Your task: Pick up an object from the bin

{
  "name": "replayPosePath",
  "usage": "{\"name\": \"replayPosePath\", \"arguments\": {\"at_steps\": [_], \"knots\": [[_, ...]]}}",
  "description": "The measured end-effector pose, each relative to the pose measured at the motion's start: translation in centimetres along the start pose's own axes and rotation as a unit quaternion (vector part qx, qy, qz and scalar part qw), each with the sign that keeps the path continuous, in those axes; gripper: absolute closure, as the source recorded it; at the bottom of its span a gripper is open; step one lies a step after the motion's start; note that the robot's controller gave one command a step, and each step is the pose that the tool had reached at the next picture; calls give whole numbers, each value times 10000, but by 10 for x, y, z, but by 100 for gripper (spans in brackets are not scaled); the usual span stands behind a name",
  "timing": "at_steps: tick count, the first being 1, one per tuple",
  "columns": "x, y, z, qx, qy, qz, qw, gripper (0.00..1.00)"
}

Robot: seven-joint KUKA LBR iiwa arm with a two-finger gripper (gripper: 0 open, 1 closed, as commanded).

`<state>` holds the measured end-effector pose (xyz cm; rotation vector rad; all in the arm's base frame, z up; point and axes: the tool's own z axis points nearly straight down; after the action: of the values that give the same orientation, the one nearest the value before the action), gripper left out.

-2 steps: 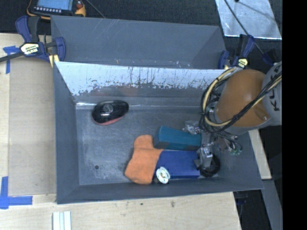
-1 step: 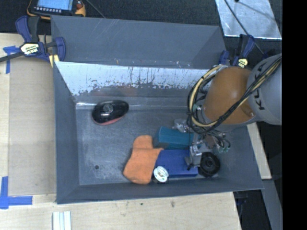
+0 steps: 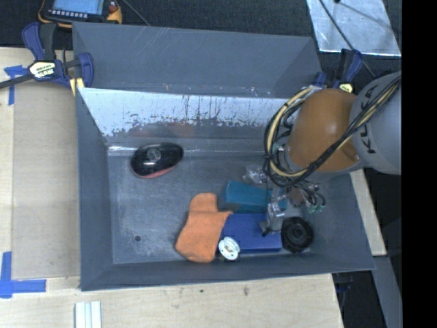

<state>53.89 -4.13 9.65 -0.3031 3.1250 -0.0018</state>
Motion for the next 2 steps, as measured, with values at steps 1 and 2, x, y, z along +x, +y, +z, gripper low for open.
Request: {"name": "replayPosePath", "arguments": {"at_steps": [1, 2], "knots": [[-6, 3, -5, -7, -22, 120, 9999, 0], [-43, -19, 0, -4, 8, -24, 10000, 100]]}}
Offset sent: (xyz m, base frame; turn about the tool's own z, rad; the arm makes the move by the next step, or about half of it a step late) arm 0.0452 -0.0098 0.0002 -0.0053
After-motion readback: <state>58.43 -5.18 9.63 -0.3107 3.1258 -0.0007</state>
